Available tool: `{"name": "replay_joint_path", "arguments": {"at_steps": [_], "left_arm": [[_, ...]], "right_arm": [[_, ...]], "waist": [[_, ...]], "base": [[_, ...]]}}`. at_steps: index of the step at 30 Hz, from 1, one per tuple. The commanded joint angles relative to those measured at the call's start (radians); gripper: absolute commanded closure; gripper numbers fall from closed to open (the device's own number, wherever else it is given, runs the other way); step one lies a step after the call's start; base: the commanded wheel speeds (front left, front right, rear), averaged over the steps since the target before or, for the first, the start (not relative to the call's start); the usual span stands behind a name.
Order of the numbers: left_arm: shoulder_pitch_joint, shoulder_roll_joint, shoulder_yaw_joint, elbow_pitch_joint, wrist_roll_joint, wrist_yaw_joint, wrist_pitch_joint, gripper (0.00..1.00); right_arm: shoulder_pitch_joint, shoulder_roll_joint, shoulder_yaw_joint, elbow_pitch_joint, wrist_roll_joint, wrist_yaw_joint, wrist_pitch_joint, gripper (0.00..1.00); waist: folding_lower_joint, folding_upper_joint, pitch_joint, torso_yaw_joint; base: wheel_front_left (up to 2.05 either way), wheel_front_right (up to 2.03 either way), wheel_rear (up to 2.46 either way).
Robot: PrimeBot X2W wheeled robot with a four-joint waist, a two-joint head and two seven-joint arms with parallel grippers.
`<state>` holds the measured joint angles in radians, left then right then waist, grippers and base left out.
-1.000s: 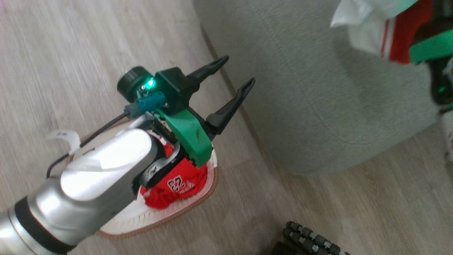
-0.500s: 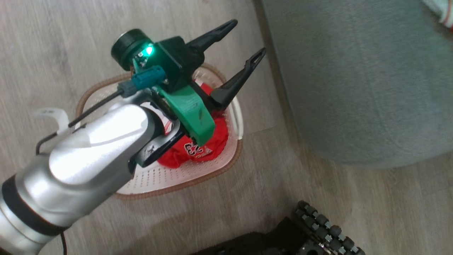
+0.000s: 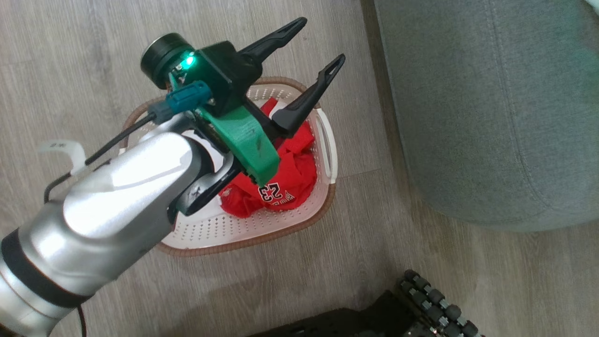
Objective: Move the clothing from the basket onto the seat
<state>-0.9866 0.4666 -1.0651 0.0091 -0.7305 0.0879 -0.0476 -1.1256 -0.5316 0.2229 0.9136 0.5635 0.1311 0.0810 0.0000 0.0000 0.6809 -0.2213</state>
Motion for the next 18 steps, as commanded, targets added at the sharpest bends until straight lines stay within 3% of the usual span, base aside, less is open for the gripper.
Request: {"name": "replay_joint_path", "arguments": {"at_steps": [1, 18], "left_arm": [[-0.024, 0.012, 0.038, -0.023, -0.004, -0.007, -0.011, 0.00], [0.047, 0.007, 0.038, 0.034, -0.045, 0.001, -0.062, 0.00]], "right_arm": [[-0.012, -0.035, 0.004, -0.016, 0.012, 0.000, 0.013, 0.00], [0.052, -0.061, 0.121, -0.059, 0.127, 0.000, 0.137, 0.00]], "waist": [[0.0000, 0.0000, -0.008, 0.000], [0.0000, 0.0000, -0.182, -0.031]], "base": [[0.00, 0.00, 0.00], [0.00, 0.00, 0.00]]}}
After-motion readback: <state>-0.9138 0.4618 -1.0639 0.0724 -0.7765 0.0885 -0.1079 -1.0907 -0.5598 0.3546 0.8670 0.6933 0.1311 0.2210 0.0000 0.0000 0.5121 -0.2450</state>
